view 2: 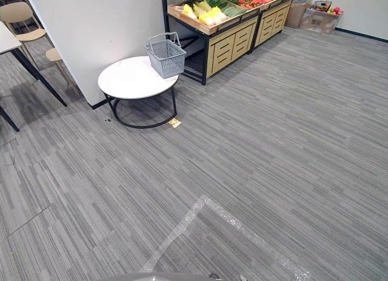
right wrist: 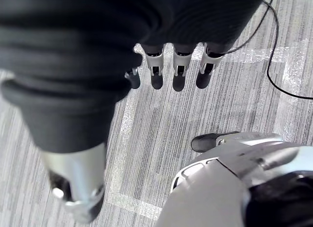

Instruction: Pick vegetable in the basket

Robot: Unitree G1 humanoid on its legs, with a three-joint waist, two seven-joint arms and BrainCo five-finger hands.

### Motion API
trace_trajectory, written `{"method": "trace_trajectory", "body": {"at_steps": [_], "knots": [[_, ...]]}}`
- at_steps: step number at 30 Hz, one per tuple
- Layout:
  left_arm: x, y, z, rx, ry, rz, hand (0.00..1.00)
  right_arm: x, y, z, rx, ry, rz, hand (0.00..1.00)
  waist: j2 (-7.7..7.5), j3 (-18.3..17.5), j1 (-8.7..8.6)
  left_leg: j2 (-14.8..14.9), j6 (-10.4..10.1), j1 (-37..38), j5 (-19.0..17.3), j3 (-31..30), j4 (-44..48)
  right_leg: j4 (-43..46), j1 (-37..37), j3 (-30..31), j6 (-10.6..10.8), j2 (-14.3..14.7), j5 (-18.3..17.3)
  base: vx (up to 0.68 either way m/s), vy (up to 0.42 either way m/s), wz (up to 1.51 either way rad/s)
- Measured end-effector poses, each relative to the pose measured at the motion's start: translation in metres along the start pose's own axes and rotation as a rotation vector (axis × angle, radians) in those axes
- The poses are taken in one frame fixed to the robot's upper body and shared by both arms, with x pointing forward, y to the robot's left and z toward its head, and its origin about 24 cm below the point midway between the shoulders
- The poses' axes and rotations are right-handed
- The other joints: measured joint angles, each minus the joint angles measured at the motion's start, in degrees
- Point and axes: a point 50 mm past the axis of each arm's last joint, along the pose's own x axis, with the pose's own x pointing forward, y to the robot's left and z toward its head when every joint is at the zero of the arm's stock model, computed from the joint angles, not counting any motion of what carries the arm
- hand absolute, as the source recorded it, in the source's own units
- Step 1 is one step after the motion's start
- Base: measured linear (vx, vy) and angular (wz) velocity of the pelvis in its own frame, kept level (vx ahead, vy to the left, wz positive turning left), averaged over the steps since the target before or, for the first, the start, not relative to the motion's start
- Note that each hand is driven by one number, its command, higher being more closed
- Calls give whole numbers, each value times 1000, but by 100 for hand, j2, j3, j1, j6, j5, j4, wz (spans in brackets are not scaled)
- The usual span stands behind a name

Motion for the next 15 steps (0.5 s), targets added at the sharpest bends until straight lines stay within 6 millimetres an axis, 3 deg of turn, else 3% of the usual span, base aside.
{"method": "trace_trajectory", "body": {"at_steps": [3, 4, 6, 15], "knots": [[0, 0, 3, -7, -17, 0, 0, 1, 3, 3, 0, -4, 5, 0, -4, 74, -3, 2, -99, 130, -64, 7, 0, -89, 177, -71, 22, 8, 8, 95, 11, 4], [1, 0, 3, -7, -17, 1, 0, 1, 4, 3, -1, -5, 5, 0, -68, 114, -4, 2, -109, 139, -71, 7, 0, -106, 197, -87, 46, 9, 13, 74, 17, 5], [1, 0, 5, -8, -22, 2, 0, 1, 4, 3, -2, -4, 3, 0, -7, 95, -3, 1, -121, 151, -79, 13, -1, -122, 211, -92, 66, 9, 12, 0, 0, 0], [2, 0, 8, 8, -25, 4, 0, 2, 8, 6, -22, -8, 9, 0, -61, 172, -5, 42, -146, 225, -96, 187, -29, -121, 207, 12, 171, 45, -41, -42, -10, -8]]}}
